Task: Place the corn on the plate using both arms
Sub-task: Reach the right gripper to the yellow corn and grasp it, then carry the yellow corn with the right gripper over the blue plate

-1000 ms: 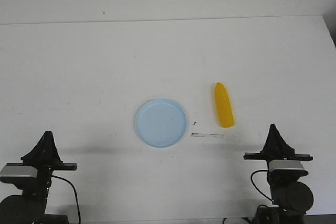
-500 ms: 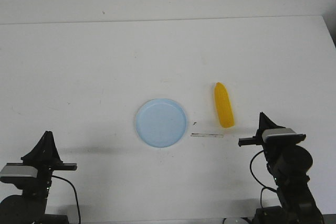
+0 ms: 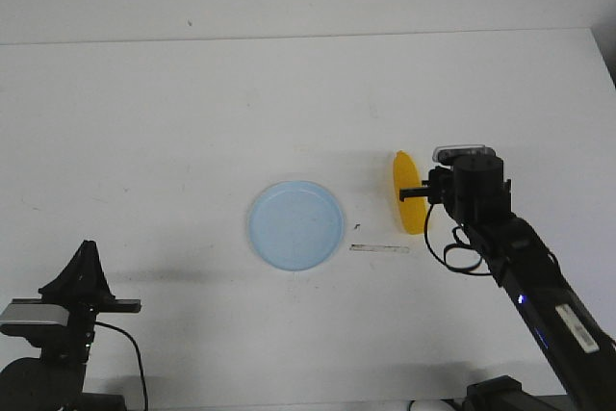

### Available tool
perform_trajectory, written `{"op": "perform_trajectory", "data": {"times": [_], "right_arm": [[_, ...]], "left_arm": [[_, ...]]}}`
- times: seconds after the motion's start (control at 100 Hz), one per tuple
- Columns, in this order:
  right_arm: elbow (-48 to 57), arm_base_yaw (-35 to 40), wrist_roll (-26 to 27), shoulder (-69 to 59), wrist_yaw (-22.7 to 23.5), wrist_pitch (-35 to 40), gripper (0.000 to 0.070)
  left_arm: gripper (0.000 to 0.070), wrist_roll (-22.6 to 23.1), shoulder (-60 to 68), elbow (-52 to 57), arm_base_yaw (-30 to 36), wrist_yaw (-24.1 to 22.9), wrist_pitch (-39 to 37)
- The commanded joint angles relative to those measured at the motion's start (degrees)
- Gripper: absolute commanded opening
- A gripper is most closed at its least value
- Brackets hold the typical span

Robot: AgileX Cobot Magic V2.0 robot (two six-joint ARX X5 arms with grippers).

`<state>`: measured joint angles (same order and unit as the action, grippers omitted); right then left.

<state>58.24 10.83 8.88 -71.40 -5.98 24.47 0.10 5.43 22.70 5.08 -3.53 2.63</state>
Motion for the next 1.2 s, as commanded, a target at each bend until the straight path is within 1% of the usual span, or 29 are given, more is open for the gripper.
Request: {"op": "perform_trajectory", "data": {"times": [0.0,0.13,0.18,0.22,0.3,0.35,0.44,0.51,0.7,1.09,1.15,1.19], "right_arm": [[4.9,0.3,2.0,-5.1,0.1,2.7,0.0006],[13.8,1.5,1.8,-13.7,0.1,12.9,0.0012],[16.9,1.7,1.8,-16.8,0.1,16.2,0.0037],[19.1,1.7,1.8,-19.1,0.1,18.5,0.0104],[22.4,2.0,1.8,-22.9,0.1,21.5,0.0292],[23.5,2.1,1.8,-24.6,0.1,22.4,0.0385],[23.7,2.3,1.8,-26.4,0.2,23.0,0.0499],[23.7,2.3,1.8,-27.4,0.6,24.4,0.0546],[23.7,2.3,1.6,-29.7,4.5,25.2,0.0549],[23.5,2.3,1.6,-35.4,4.5,25.3,0.0547],[23.5,2.3,1.6,-35.7,4.5,25.3,0.0528],[23.5,2.3,1.6,-35.7,4.4,25.3,0.0485]], "left_arm": [[0.0001,0.5,-0.2,0.4,0.0,-0.2,-0.6],[0.0001,0.5,-0.2,0.4,0.0,-0.2,-0.6],[0.0001,0.5,-0.2,0.4,0.0,-0.2,-0.6],[0.0001,0.5,-0.2,0.4,0.0,-0.2,-0.6],[0.0001,0.5,-0.2,0.4,0.0,-0.2,-0.6],[0.0001,0.5,-0.2,0.4,0.0,-0.2,-0.6],[0.0001,0.5,-0.2,0.4,0.0,-0.2,-0.6],[0.0001,0.5,-0.2,0.4,0.0,-0.2,-0.6],[0.0001,0.5,-0.2,0.4,0.0,-0.2,-0.6],[0.0001,0.5,-0.2,0.4,0.0,-0.2,-0.6],[0.0001,0.5,-0.2,0.4,0.0,-0.2,-0.6],[0.0001,0.5,-0.2,0.4,0.0,-0.2,-0.6]]}}
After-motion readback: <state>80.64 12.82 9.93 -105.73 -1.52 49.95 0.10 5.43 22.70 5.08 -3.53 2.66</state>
